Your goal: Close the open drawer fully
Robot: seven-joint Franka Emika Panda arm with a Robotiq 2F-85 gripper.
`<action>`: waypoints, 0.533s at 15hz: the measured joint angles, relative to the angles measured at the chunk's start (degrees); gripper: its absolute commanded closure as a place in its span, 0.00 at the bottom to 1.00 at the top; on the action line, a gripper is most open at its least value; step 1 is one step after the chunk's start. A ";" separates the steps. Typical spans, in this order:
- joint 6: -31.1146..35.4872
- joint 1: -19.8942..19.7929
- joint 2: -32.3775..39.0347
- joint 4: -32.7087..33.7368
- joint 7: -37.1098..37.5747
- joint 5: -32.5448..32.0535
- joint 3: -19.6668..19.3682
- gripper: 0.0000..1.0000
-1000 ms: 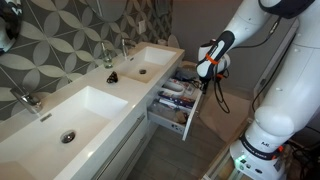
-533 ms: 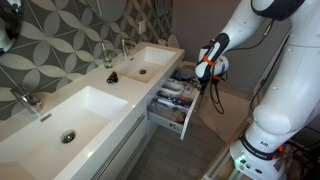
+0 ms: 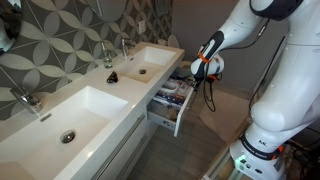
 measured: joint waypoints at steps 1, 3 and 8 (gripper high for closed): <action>0.28 -0.57 0.26 0.69 -0.87 0.89 0.91 1.00; 0.58 -1.65 0.80 2.25 -2.78 2.46 2.66 1.00; 0.97 -4.16 3.47 7.40 -8.78 5.29 6.71 1.00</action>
